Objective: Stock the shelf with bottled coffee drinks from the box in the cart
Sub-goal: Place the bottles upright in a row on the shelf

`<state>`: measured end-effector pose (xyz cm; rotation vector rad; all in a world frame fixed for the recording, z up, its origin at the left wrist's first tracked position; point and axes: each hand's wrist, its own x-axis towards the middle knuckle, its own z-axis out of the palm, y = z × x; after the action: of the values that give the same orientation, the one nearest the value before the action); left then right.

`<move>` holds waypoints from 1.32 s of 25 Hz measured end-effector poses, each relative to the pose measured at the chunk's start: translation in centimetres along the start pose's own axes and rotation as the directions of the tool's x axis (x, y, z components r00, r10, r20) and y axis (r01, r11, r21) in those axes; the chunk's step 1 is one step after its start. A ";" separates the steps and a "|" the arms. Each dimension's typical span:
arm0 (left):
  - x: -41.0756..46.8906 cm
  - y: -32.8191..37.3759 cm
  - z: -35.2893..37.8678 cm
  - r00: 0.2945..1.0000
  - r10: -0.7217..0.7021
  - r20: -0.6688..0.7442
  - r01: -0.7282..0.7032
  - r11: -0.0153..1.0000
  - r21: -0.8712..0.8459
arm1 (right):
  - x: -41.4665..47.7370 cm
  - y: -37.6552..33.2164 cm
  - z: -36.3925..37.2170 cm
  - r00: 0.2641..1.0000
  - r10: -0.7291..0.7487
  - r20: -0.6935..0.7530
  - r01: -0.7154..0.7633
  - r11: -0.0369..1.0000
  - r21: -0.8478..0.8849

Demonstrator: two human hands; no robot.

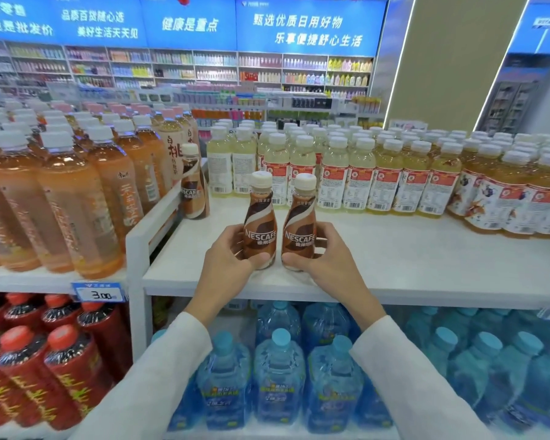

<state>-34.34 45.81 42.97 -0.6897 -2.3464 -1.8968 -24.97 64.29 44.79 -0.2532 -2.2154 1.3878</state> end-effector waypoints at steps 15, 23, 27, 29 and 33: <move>-2.2 1.9 1.7 0.984 0.017 -0.179 0.011 0.988 0.154 | -1.7 -0.3 0.1 0.994 0.026 -0.106 -0.025 1.000 0.006; 3.1 1.8 0.3 0.955 -0.090 -0.281 0.142 0.974 0.174 | 4.2 -1.7 4.5 0.997 0.007 -0.081 -0.009 0.999 -0.034; 6.5 1.7 -0.5 0.926 -0.086 -0.368 0.170 0.964 0.204 | 8.3 -2.0 7.7 0.998 0.026 -0.049 -0.026 1.000 -0.005; 7.9 1.4 -0.6 0.916 -0.085 -0.393 0.179 0.961 0.209 | 9.8 -2.0 9.0 0.998 0.036 -0.054 -0.035 0.999 0.010; 9.5 0.5 -0.3 0.886 -0.100 -0.453 0.195 0.966 0.168 | 11.7 -1.8 10.5 0.997 0.053 -0.052 -0.052 0.999 0.015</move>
<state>-42.80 48.57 46.46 -0.0459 -2.2945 -1.6023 -40.12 60.08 46.45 -0.3415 -2.1701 1.4076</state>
